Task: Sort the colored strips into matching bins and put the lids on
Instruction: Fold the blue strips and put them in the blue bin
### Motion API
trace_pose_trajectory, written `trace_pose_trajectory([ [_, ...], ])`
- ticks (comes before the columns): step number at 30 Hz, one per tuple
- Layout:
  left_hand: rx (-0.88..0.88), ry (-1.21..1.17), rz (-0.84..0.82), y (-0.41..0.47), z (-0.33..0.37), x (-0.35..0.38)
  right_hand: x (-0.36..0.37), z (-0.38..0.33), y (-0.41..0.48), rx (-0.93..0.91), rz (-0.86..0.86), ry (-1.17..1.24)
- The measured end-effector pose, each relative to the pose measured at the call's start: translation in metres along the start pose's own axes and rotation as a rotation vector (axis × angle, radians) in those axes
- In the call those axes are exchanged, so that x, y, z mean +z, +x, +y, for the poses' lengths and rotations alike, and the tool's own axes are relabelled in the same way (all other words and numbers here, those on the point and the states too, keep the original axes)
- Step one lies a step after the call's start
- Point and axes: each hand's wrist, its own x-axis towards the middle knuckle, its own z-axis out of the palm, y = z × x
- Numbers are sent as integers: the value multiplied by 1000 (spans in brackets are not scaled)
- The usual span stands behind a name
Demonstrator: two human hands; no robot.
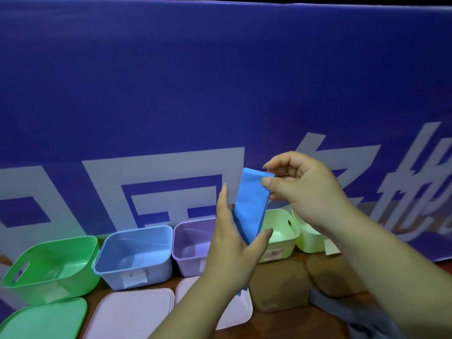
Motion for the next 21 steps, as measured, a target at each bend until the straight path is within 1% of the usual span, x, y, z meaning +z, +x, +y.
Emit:
trace_pose_trajectory([
  [4,36,-77,10,2,6,15,-29,2,3,16,-94,48],
  [8,78,-177,56,11,31,22,-55,6,2,29,-170,47],
  [10,106,-170,64,17,46,22,-66,8,2,41,-189,67],
  [14,163,-118,29,25,63,26,-84,10,4,68,-196,109],
  [18,236,-15,-15,27,74,31,-97,11,4,51,-145,75],
  [21,228,28,-8,29,81,34,-104,9,2,36,-125,72],
])
